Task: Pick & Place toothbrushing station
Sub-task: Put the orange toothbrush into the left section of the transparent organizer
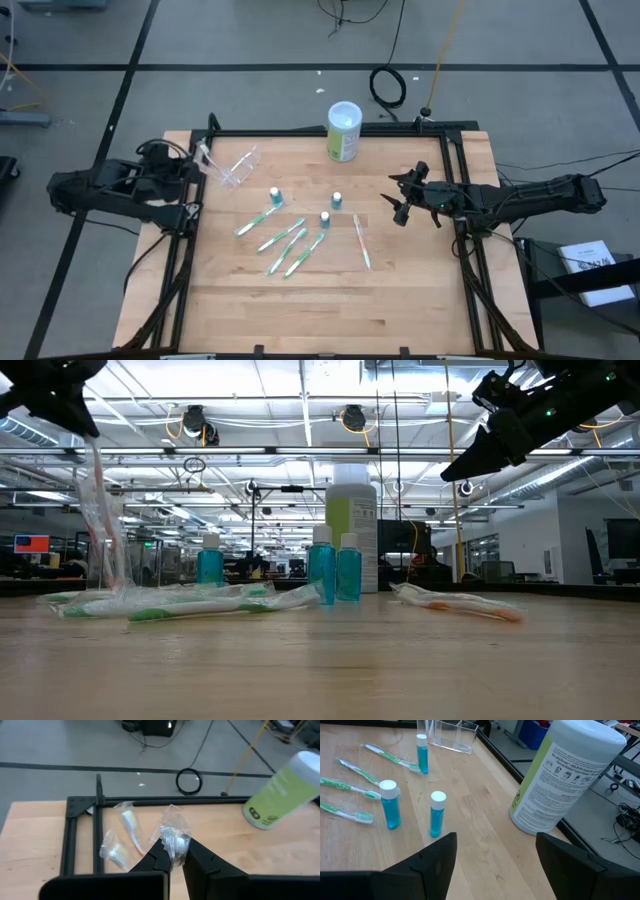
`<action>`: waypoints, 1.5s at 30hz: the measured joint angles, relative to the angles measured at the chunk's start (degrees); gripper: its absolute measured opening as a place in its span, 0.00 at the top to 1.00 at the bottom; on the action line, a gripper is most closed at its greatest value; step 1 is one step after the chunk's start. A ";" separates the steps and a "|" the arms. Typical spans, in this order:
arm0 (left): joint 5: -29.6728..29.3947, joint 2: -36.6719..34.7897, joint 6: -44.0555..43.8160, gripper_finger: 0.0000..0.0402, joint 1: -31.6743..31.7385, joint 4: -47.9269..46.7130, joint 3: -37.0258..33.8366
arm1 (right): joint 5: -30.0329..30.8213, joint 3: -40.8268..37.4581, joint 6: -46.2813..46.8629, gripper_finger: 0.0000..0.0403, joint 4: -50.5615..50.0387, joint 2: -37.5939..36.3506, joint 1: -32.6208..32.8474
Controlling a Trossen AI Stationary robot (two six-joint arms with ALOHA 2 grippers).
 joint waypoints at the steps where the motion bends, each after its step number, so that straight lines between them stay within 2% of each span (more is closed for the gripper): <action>1: -0.08 0.48 0.00 0.94 0.43 0.03 -0.01 | 0.00 0.00 0.01 0.35 -0.01 0.00 0.00; 18: 1.23 13.77 -0.35 0.94 9.81 2.47 -0.01 | -0.04 0.00 0.22 0.35 0.14 0.00 0.00; 26: 1.20 18.95 1.56 0.94 12.97 7.17 -0.05 | -0.07 0.00 0.44 0.35 0.14 0.00 0.00; 34: 0.17 15.03 9.29 0.94 13.93 13.85 -0.05 | -0.22 -0.02 0.45 0.35 -0.07 0.00 0.02; 41: 3.84 12.07 10.60 0.94 16.60 12.30 -0.27 | -0.23 -0.02 0.43 0.35 -0.07 0.00 0.01; 45: 3.81 12.07 9.74 0.94 18.38 13.63 -3.91 | -0.24 -0.02 0.43 0.35 -0.07 0.00 0.02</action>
